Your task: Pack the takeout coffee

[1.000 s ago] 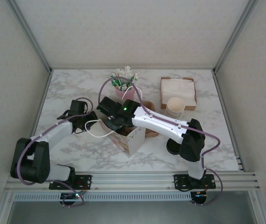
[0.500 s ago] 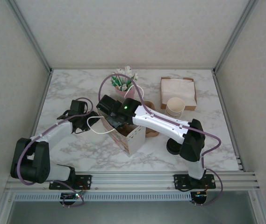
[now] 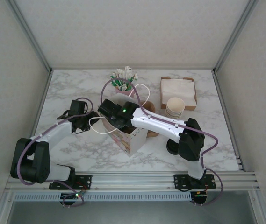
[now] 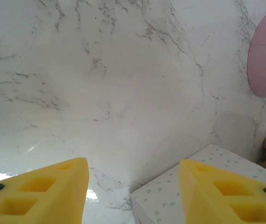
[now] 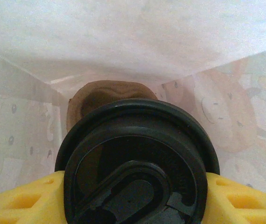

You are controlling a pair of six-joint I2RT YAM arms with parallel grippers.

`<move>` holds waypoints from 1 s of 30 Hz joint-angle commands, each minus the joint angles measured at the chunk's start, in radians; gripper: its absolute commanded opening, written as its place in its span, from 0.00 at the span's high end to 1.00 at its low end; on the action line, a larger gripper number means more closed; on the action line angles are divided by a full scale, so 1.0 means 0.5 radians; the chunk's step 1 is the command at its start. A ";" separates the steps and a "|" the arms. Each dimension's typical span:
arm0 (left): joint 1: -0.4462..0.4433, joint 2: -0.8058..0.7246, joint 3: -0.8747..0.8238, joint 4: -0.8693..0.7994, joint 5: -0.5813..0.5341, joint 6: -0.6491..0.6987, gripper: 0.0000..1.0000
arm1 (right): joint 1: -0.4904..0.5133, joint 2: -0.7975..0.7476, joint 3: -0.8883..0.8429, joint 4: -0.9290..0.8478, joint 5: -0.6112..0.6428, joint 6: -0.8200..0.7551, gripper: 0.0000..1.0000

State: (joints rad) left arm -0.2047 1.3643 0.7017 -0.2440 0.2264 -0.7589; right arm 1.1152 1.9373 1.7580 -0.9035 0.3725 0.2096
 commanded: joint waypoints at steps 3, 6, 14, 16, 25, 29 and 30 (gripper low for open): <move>0.019 -0.004 0.008 -0.042 -0.020 0.025 0.47 | -0.009 0.091 -0.112 -0.088 -0.140 0.101 0.52; 0.018 -0.004 0.008 -0.044 -0.023 0.025 0.47 | -0.017 0.108 -0.109 -0.124 -0.156 0.156 0.52; 0.018 0.006 0.003 -0.041 -0.012 0.015 0.47 | -0.024 0.037 0.030 -0.150 -0.251 0.274 0.52; 0.016 0.008 -0.004 -0.034 -0.007 0.004 0.48 | -0.022 0.039 0.094 -0.185 -0.265 0.284 0.53; -0.005 0.005 -0.073 -0.024 -0.005 -0.049 0.52 | -0.015 -0.001 0.326 -0.382 -0.127 0.329 0.52; -0.008 -0.025 -0.080 -0.067 -0.054 -0.070 0.55 | -0.005 -0.021 0.342 -0.412 -0.178 0.347 0.52; -0.007 -0.034 -0.076 -0.087 -0.070 -0.079 0.57 | -0.003 -0.019 0.330 -0.408 -0.194 0.353 0.52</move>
State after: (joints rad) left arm -0.2058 1.3636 0.6712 -0.2489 0.2226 -0.7780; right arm 1.1042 1.9484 1.9041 -1.0649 0.2897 0.3614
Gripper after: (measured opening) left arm 0.441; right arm 0.625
